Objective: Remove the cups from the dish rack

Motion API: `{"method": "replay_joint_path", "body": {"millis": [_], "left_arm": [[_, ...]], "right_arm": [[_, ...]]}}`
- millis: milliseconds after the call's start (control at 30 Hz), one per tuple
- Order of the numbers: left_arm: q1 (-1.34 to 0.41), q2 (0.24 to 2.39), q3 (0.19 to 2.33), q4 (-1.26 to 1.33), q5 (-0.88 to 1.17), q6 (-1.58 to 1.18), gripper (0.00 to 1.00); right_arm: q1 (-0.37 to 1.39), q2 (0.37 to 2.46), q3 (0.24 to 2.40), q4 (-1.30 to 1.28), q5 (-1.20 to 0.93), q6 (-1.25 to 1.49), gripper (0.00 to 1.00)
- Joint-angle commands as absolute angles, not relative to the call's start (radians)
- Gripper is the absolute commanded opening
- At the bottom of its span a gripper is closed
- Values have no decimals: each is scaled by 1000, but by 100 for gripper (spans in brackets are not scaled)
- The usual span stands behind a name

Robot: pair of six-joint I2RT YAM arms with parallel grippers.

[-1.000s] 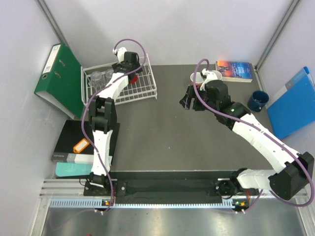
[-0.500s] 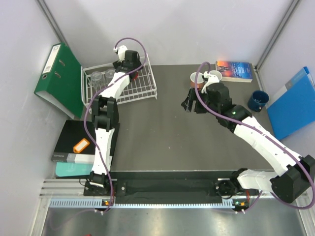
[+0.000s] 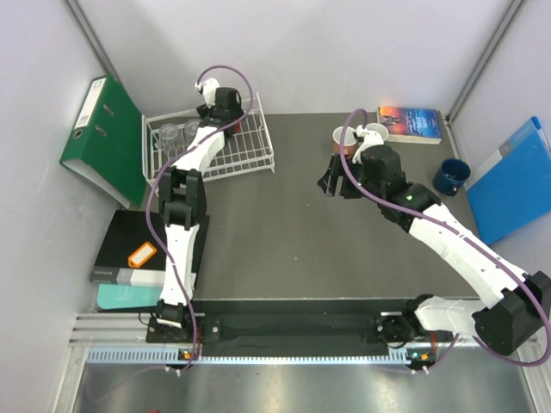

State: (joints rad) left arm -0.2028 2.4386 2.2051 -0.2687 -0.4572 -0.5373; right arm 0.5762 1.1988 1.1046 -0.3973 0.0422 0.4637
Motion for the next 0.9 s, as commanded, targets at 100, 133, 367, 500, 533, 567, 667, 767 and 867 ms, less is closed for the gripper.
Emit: {"method": "replay_joint_path", "body": {"millis": [100, 133, 367, 500, 533, 567, 667, 767, 867], "left_arm": [[-199, 2330, 2054, -255, -368, -606, 0], [-201, 2301, 2039, -255, -368, -609, 0], [-242, 2195, 1959, -256, -362, -583, 0], [-276, 2165, 1950, -299, -370, -565, 0], [-284, 2152, 1945, -305, -376, -558, 0], [-304, 2146, 1927, -310, -382, -546, 0], [-334, 2118, 1885, -327, -399, -534, 0], [-354, 2085, 1827, -339, -410, -535, 0], [-362, 2057, 1783, -356, -416, -535, 0]], "right_arm": [[586, 1192, 1097, -354, 38, 459, 75], [586, 1192, 1094, -351, 37, 465, 75], [586, 1198, 1095, -325, 22, 479, 74], [588, 1201, 1092, -314, 20, 488, 74], [588, 1201, 1092, -314, 20, 488, 74], [586, 1198, 1091, -308, 18, 489, 74], [586, 1197, 1085, -302, 18, 492, 74], [588, 1193, 1083, -298, 17, 494, 74], [587, 1190, 1077, -290, 17, 495, 73]]}}
